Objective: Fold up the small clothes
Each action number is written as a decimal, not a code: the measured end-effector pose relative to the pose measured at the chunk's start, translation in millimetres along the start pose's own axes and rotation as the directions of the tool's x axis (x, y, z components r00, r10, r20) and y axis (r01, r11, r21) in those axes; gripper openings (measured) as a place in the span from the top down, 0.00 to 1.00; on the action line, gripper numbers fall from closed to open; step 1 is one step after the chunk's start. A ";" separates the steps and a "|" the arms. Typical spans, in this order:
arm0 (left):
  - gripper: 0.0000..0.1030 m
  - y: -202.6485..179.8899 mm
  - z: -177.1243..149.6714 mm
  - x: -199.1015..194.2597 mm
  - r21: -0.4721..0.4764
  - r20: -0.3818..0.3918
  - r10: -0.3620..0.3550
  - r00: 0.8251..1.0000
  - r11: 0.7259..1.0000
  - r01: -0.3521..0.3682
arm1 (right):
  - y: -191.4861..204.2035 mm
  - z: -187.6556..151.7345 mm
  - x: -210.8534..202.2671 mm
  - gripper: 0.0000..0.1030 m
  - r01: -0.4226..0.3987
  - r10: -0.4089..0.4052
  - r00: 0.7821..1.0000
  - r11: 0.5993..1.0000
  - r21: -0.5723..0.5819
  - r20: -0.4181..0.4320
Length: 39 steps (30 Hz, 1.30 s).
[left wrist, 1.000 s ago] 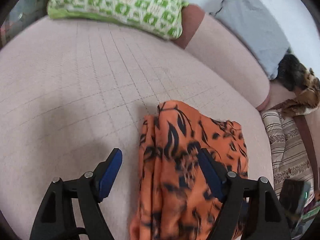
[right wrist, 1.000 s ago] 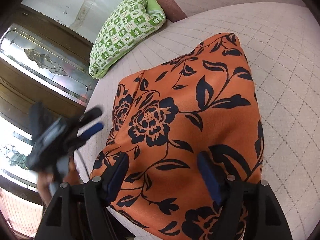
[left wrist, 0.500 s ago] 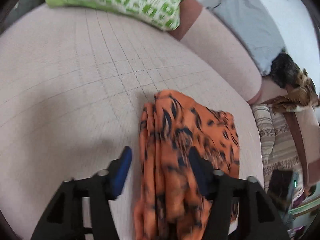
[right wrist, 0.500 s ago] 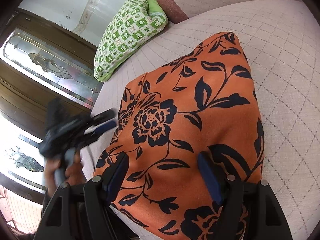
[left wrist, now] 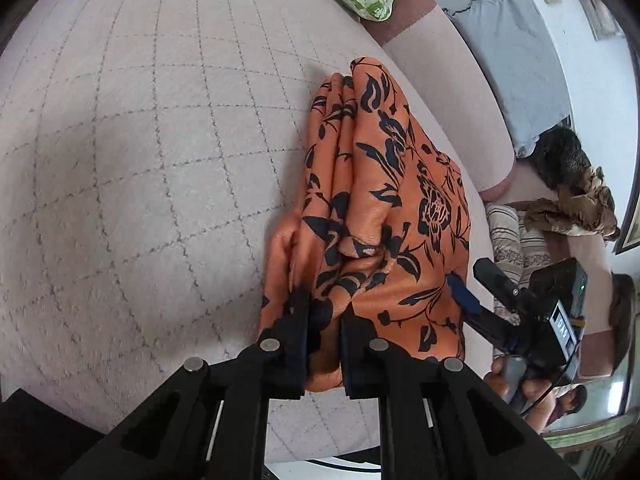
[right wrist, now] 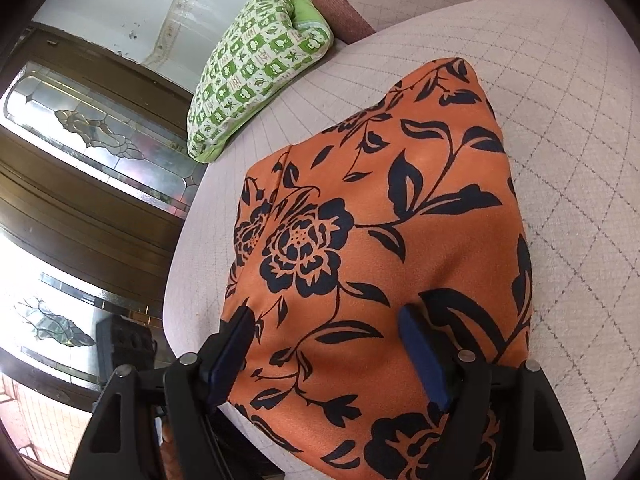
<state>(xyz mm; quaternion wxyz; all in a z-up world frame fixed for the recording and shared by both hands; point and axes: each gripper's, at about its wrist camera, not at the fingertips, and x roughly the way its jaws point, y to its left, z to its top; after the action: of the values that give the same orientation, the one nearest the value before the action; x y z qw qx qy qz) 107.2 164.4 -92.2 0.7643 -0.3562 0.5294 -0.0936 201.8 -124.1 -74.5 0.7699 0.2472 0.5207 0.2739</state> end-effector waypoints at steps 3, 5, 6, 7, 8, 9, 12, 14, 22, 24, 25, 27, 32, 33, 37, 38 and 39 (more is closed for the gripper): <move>0.82 -12.5 0.6 -4.6 0.040 0.005 0.037 0.999 0.998 -0.037 | -0.4 3.4 1.0 0.24 0.013 -0.013 1.000 1.000 0.001 -0.012; 0.72 -24.2 -2.0 -11.5 0.097 0.011 0.074 0.997 0.992 -0.075 | 2.3 5.2 -5.0 0.25 0.017 -0.017 1.000 1.000 -0.002 -0.015; 0.68 -30.5 -4.7 -17.2 0.137 0.026 0.089 0.996 0.986 -0.092 | 5.1 4.7 -13.2 0.25 0.006 -0.006 1.000 1.000 -0.003 -0.004; 0.62 -34.3 -7.3 -22.7 0.165 0.043 0.093 0.995 0.981 -0.099 | 6.8 2.6 -20.7 0.25 -0.011 0.011 1.000 1.000 -0.004 0.010; 0.56 -42.4 -8.2 -29.8 0.193 0.071 0.095 0.993 0.975 -0.107 | 8.8 -0.7 -32.1 0.25 -0.031 0.032 0.999 0.999 -0.010 0.035; 0.54 -44.7 -8.2 -34.4 0.207 0.091 0.085 0.992 0.973 -0.102 | 10.0 -5.1 -42.8 0.25 -0.041 0.042 0.997 0.999 -0.014 0.059; 0.53 -59.8 2.0 -36.5 0.255 0.144 0.061 0.988 0.962 -0.096 | 6.1 -16.1 -51.1 0.23 -0.081 0.081 0.995 0.997 -0.003 0.059; 0.53 -64.7 14.0 -21.6 0.280 0.180 0.165 0.970 0.937 -0.211 | -4.0 -19.5 -38.9 0.23 -0.058 0.058 0.998 0.998 0.022 0.016; 0.51 -67.2 24.1 -2.8 0.277 0.196 0.308 0.931 0.893 -0.354 | -3.6 -4.4 -53.8 0.22 -0.138 0.136 0.990 0.990 0.033 0.040; 0.50 -77.5 24.7 -9.3 0.292 0.241 0.279 0.930 0.893 -0.343 | -7.7 10.1 -53.6 0.22 -0.147 0.144 0.988 0.988 0.045 0.056; 0.50 -82.0 27.0 -6.9 0.300 0.254 0.285 0.924 0.885 -0.356 | -13.1 18.2 -51.0 0.22 -0.148 0.144 0.987 0.987 0.063 0.069; 0.48 -79.3 36.1 12.4 0.306 0.241 0.368 0.898 0.849 -0.430 | -29.4 28.6 -40.4 0.22 -0.177 0.166 0.982 0.977 0.123 0.092; 0.40 -58.4 45.3 25.6 0.187 0.183 0.356 0.917 0.903 -0.388 | -63.9 27.2 -28.8 0.22 -0.249 0.223 0.967 0.926 0.282 0.121; 0.40 -60.9 43.9 21.3 0.195 0.193 0.357 0.914 0.899 -0.392 | -58.5 24.2 -38.8 0.22 -0.248 0.221 0.966 0.935 0.253 0.132; 0.39 -65.0 31.3 -0.2 0.200 0.219 0.342 0.914 0.901 -0.385 | -46.9 -2.7 -80.6 0.22 -0.177 0.154 0.976 0.974 0.145 0.157; 0.39 -65.0 27.8 -4.3 0.195 0.224 0.341 0.913 0.902 -0.385 | -49.7 -10.8 -86.2 0.22 -0.164 0.140 0.977 0.975 0.148 0.158; 0.39 -65.2 23.1 -7.9 0.198 0.228 0.334 0.915 0.904 -0.379 | -54.3 -20.6 -90.3 0.22 -0.152 0.128 0.980 0.977 0.153 0.156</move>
<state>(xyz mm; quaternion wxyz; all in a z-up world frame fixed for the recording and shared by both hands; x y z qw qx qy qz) 139.4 131.2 -40.1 0.8522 -0.1662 0.4958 0.0197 163.7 -223.0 -57.4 0.7616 0.3649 0.4654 0.2651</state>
